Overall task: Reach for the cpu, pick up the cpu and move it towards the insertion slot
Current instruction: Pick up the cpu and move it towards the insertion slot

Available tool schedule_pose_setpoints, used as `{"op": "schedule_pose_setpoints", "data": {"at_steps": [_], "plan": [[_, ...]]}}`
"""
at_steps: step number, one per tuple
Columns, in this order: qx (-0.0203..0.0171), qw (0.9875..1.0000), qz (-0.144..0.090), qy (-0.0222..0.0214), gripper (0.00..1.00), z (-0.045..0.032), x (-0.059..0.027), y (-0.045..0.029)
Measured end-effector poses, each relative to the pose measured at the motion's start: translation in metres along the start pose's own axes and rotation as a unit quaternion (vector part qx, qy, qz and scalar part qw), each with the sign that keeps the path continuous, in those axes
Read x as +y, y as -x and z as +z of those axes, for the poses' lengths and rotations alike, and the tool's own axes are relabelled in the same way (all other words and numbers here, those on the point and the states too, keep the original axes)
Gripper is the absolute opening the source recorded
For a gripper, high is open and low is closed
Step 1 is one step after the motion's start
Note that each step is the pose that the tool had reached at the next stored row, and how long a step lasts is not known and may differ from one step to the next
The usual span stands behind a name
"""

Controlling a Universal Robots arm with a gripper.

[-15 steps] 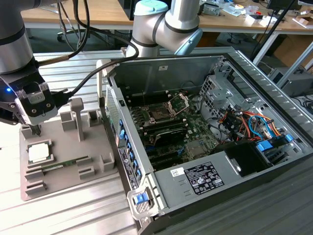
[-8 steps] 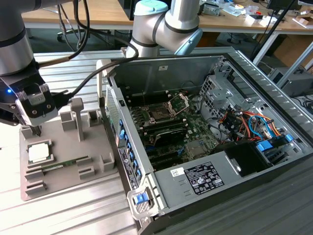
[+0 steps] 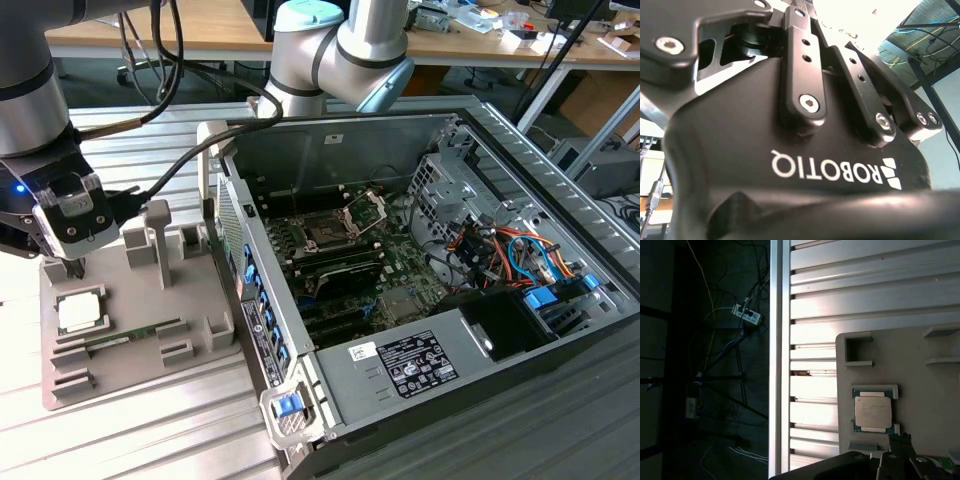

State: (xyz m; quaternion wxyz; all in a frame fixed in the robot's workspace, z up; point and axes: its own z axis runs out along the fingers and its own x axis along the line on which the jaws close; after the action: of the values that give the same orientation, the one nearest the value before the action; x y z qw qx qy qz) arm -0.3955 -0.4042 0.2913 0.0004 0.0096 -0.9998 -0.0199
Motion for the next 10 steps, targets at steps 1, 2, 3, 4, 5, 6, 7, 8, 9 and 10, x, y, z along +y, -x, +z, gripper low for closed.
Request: {"op": "schedule_pose_setpoints", "data": {"at_steps": [1,2,3,4,5,6,7,8,9,10], "plan": [[0.0000,1.0000,0.000,0.0000,0.11,0.0004,0.0000,0.0000],[0.0000,1.0000,0.000,0.0000,0.11,0.0007,0.0000,0.0000],[0.0000,1.0000,0.000,0.0000,0.11,0.0010,0.0000,0.0000],[0.0000,1.0000,0.000,0.0000,0.11,0.0014,-0.0001,0.0000],[0.0000,1.0000,0.000,0.0000,0.11,0.0018,-0.0001,0.0000],[0.0000,1.0000,0.000,0.0000,0.11,0.0023,-0.0001,0.0000],[0.0000,1.0000,0.000,0.0000,0.11,0.0027,-0.0001,0.0000],[0.0000,1.0000,0.000,0.0000,0.11,0.0029,-0.0001,0.0000],[0.0000,1.0000,0.000,0.0000,0.11,0.0044,-0.0002,0.0000],[0.0000,1.0000,0.000,0.0000,0.11,0.0073,-0.0003,0.0000]]}}
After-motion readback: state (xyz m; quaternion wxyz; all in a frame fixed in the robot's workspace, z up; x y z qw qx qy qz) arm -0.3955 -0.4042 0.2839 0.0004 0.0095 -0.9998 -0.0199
